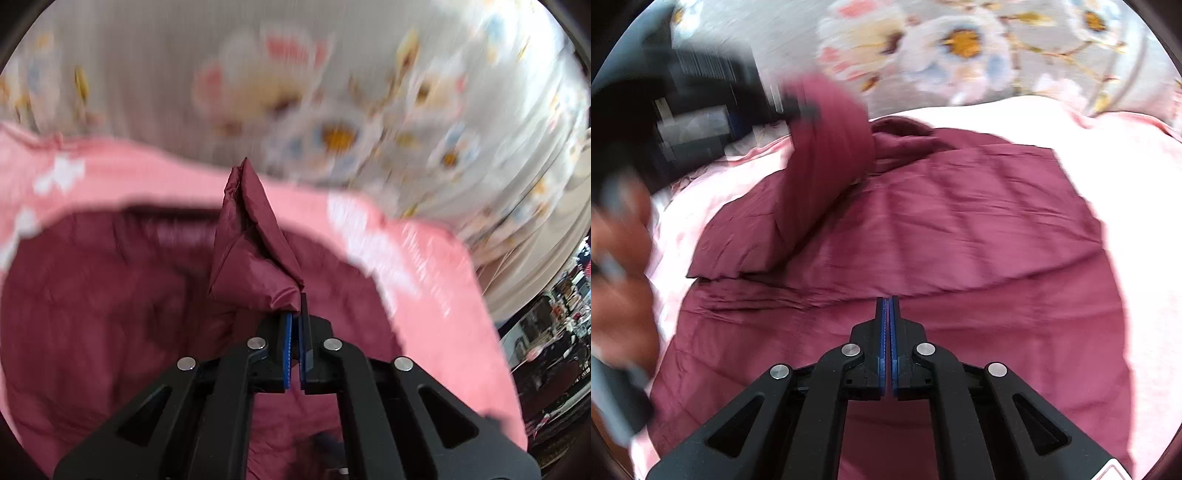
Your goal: Fold large clothes
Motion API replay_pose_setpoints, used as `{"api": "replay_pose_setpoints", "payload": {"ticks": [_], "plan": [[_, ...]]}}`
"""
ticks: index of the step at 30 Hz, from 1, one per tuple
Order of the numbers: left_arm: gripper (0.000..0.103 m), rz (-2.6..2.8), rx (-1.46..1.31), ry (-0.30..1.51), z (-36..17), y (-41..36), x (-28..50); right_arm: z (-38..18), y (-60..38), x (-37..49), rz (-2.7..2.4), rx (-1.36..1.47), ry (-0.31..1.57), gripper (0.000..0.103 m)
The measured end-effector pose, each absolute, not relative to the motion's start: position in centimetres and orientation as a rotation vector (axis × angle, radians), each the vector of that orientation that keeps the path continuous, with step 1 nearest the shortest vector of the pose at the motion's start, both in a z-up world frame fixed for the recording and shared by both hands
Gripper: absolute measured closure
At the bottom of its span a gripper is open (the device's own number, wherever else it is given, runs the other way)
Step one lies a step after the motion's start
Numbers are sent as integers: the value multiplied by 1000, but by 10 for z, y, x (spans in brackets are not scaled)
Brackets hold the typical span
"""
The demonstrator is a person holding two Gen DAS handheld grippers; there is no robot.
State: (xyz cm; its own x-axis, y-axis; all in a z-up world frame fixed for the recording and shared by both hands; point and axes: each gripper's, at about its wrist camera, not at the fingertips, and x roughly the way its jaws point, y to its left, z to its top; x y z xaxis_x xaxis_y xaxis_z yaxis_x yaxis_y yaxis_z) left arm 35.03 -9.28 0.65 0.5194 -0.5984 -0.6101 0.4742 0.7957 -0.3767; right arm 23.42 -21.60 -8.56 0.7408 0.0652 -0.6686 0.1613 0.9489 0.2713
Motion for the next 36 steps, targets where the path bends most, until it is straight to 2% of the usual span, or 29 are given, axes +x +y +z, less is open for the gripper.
{"api": "replay_pose_setpoints", "payload": {"ticks": [4,6,7,8,9,10,11,13,16,24,25,27,28,29,30,33,35,36], "plan": [[100,-616,-135,883,-39,-110,344,-84,-231,229,-63,349,741,92],[97,-634,-167,911,-50,-110,341,-82,-234,230,-62,355,726,77],[88,-643,-199,919,-51,-106,340,-80,-237,229,-61,359,714,58],[68,-654,-237,924,-52,-98,338,-77,-237,230,-59,361,692,46],[55,-667,-281,920,-51,-89,335,-73,-236,231,-55,359,676,44],[33,-666,-337,897,-47,-75,331,-71,-237,232,-52,356,671,43],[27,-655,-379,870,-44,-62,327,-68,-237,236,-48,354,668,43],[25,-642,-453,834,-38,-28,320,-66,-240,245,-53,362,663,42],[25,-560,-532,828,-41,20,320,-65,-244,252,-91,355,661,42],[26,-264,-966,845,-98,181,340,-81,-276,284,-139,467,725,43],[27,-250,-984,848,-103,189,343,-82,-276,288,-133,465,734,48],[29,-233,-996,854,-107,196,349,-84,-271,293,-121,452,746,64],[31,-236,-1001,858,-109,198,351,-83,-268,296,-113,445,746,79],[34,-236,-1007,858,-110,202,355,-81,-265,295,-111,439,742,94],[37,-235,-1008,856,-109,203,356,-77,-264,294,-104,437,727,99],[63,-194,-977,862,-109,206,367,-57,-265,286,-76,451,654,101],[93,-114,-916,868,-104,207,373,-41,-269,276,-66,457,594,101],[96,-60,-866,858,-98,209,374,-32,-272,271,-59,464,564,102]]}}
